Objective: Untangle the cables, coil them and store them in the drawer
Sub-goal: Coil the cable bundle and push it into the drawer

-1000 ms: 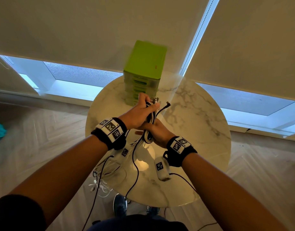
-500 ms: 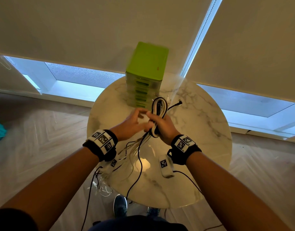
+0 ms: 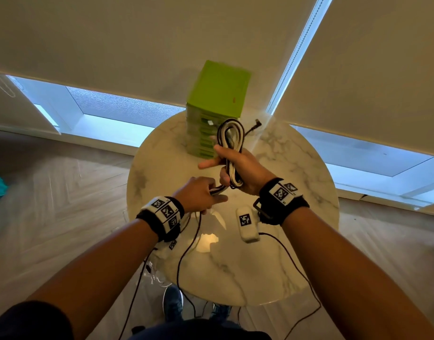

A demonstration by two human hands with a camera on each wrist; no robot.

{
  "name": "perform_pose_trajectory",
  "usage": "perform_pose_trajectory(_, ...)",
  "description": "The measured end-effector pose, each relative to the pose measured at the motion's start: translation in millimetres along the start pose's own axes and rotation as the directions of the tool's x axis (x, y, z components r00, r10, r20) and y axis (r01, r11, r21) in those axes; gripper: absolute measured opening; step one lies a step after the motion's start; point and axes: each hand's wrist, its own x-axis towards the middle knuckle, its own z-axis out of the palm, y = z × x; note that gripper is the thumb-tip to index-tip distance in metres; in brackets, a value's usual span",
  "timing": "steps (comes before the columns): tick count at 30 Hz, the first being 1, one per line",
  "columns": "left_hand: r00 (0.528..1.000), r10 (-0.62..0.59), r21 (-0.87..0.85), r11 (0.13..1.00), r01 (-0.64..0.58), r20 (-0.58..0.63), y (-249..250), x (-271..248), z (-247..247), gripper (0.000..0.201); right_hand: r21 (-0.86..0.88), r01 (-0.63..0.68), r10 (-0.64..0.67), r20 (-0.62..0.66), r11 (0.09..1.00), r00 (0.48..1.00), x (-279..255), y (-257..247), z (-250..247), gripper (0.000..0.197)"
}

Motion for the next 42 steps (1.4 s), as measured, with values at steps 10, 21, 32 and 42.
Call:
perform_pose_trajectory(10,0.977,0.055,0.001,0.998,-0.057,0.207,-8.3,-12.1,25.9,0.015,-0.332,-0.046,0.028,-0.06,0.942,0.998,-9.3,-17.4,-25.8,0.024)
perform_pose_trajectory(21,0.986,0.149,0.294,0.942,-0.164,0.073,23.9,2.1,-23.0,0.019,-0.652,-0.322,0.311,-0.137,0.687,0.941,-24.6,16.4,-38.8,0.065)
perform_pose_trajectory(32,0.929,0.331,0.286,0.918,-0.276,-0.164,-0.9,-7.1,-12.6,0.008,-0.518,-0.305,0.242,-0.187,0.799,0.952,-35.7,32.0,-32.5,0.006)
perform_pose_trajectory(42,0.953,0.239,0.142,0.966,-0.215,-0.185,-4.5,-5.0,-11.3,0.007,-0.47,-0.328,0.297,-0.14,0.82,0.944,-29.5,40.3,-25.2,0.013)
